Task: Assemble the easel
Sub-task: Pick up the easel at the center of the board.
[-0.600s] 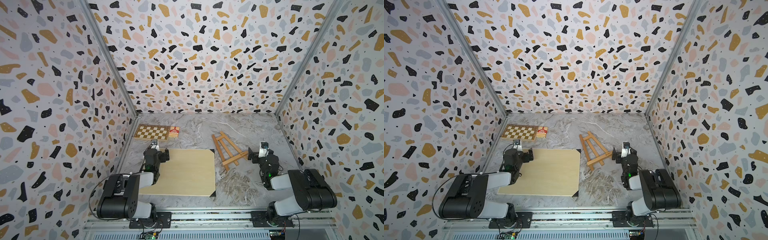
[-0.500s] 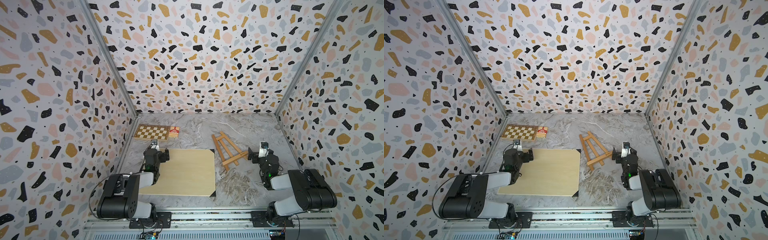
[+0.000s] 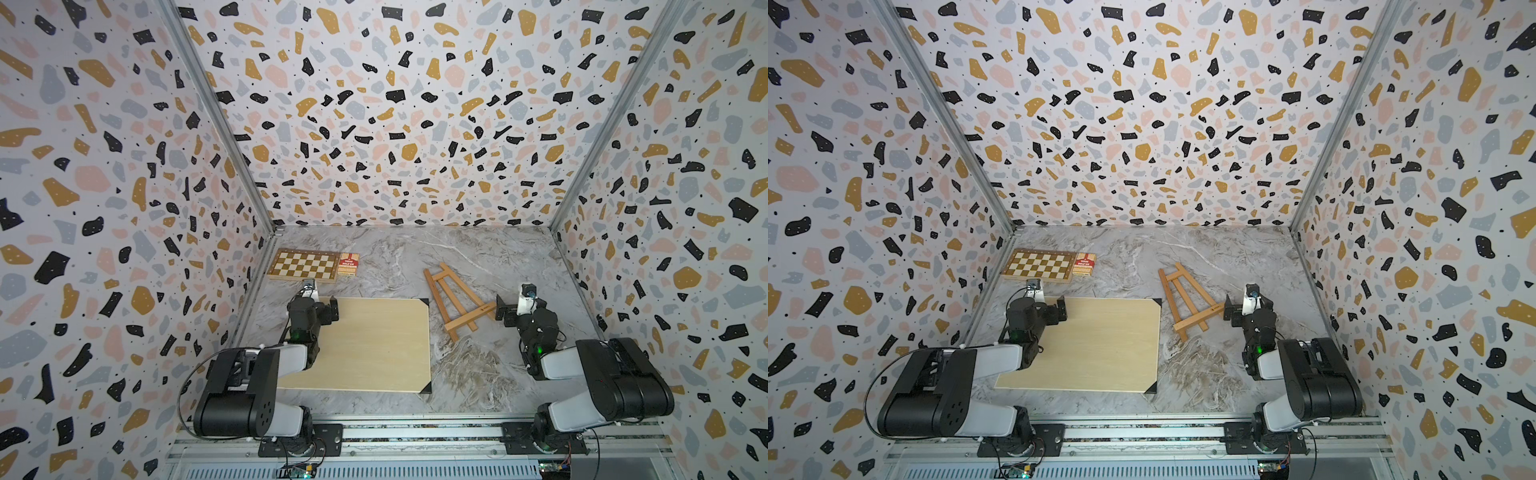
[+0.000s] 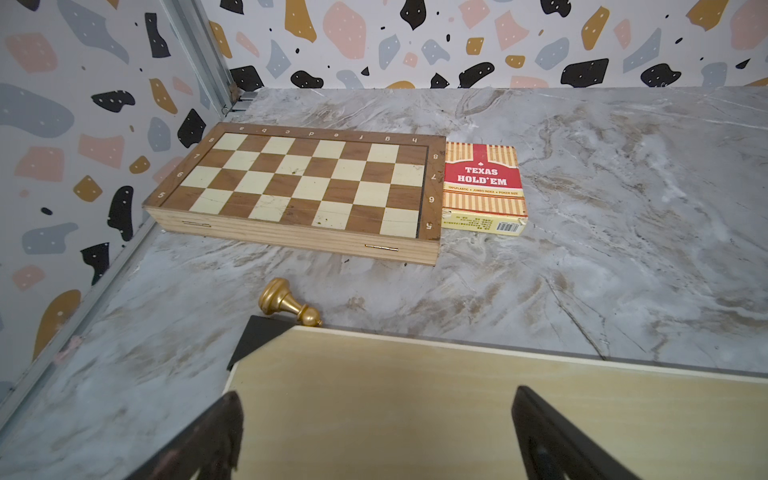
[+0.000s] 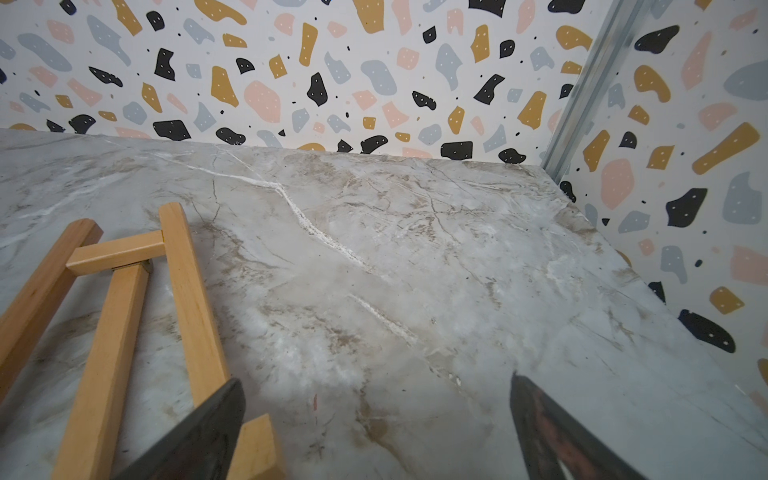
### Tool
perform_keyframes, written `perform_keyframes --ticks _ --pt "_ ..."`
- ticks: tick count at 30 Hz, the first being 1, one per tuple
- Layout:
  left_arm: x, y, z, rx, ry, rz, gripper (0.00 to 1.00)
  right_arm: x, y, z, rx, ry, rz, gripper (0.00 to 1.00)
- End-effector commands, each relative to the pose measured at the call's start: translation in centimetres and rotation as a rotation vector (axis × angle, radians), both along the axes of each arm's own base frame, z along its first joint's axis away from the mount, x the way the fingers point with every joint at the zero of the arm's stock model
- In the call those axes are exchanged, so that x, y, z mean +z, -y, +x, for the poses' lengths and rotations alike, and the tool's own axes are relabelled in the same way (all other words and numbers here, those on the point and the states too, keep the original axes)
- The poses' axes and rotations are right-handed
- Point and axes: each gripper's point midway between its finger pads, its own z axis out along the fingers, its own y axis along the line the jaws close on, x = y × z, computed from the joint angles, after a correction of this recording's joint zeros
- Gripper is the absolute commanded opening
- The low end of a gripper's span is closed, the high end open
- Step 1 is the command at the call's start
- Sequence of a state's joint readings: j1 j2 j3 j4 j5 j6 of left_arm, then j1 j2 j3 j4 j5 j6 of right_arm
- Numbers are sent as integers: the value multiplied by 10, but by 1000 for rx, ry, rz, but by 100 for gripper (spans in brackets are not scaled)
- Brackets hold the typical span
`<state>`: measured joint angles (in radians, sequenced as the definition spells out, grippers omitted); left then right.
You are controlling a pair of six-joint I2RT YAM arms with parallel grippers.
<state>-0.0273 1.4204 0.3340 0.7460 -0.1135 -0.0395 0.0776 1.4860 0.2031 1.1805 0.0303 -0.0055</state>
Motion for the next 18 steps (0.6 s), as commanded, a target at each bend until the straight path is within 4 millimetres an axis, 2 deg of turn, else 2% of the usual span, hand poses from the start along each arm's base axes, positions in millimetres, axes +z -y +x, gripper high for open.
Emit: perform_keyframes --ticks 1,7,11,15,18 --pt "14 -3 4 10 57 0 99 13 -1 7 8 38 -4 100" --pt "15 -3 3 11 64 -2 99 14 -1 6 9 40 -6 100" --pt "29 -4 1 20 64 -5 99 18 -3 8 16 34 -11 100" --pt "60 0 -6 -5 86 -5 99 30 1 6 -18 4 9 100" --pt "85 -3 -16 28 134 -53 99 50 0 7 -19 -18 63 100"
